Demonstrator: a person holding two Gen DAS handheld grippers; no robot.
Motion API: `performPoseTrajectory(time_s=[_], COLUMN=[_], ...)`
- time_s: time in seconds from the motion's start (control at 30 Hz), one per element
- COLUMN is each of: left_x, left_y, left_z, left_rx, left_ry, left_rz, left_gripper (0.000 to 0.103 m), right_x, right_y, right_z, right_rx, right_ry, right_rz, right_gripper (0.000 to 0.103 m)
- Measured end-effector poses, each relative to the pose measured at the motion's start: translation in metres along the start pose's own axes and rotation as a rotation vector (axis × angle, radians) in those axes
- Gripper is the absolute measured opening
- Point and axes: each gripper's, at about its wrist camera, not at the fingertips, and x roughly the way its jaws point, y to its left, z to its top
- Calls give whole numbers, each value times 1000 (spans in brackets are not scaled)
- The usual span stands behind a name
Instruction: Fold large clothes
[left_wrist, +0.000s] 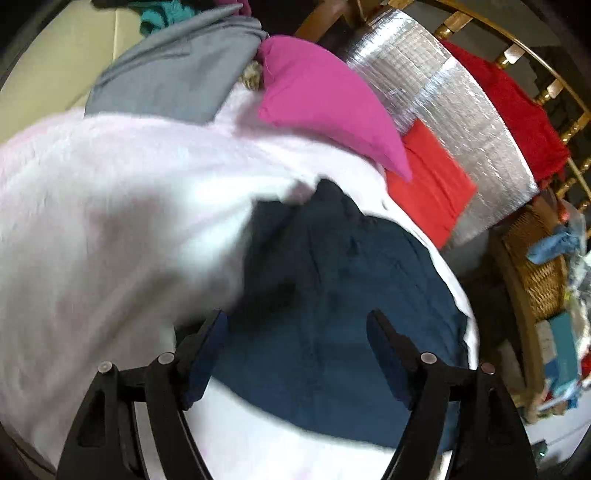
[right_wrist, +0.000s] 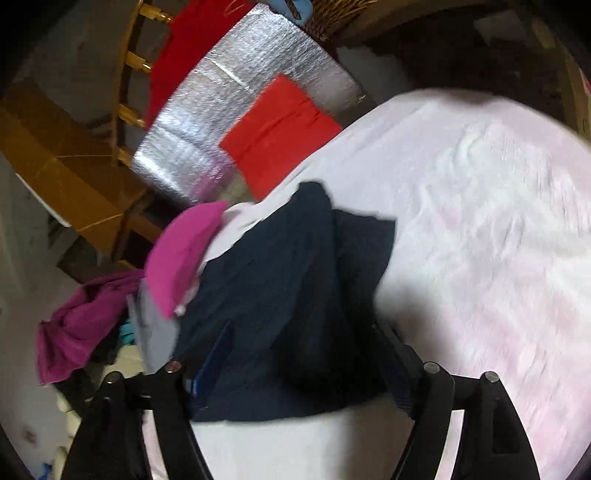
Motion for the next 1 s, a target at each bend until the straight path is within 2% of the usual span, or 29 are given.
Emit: performPoseTrajectory(time_s=[0.07,0.13,0.17,0.27,0.33,0.43,0.6,0.77,0.87,0.9,0.93,0.97,1.0], left_x=[-4,4,13,31,42,61,71,90,90,90,91,93,95], left_y=[7,15,18,26,34,43,38,42,43,42,40,38,38], left_z=[-27,-41,-48,-53,-52,-47,-38,-32,-26,-25,-24,-24,-24], left_rx=[-53,-98,-128,-199,-253,-339,-381,-454,-450,-442,-429,-414,-410], left_ry=[30,62,108,167,171,185,148,123,98,89,78,74,73], left_rz=[-22,-30,-38,-104,-99,-131,-192,-248,-255,-252,-241,-221,-226], left_gripper=[81,81,81,81,81,81,84,84,83,81,70,64,57], right_x=[3,19,28,52,66,85,109,131,136,138,140,141,141], right_y=[1,0,0,-5,-10,-17,-11,-12,-11,-10,-9,-10,-12], right_z=[-20,-35,-42,-58,-63,-60,-46,-30,-24,-23,-22,-22,-24], right_rx=[28,59,74,132,160,195,190,250,277,277,277,275,268], right_ry=[52,104,131,171,195,183,120,52,2,-9,-14,-17,-17], right_rz=[54,83,92,108,105,111,117,100,75,56,36,14,13], right_gripper=[85,85,85,85,85,85,85,86,86,85,79,68,63])
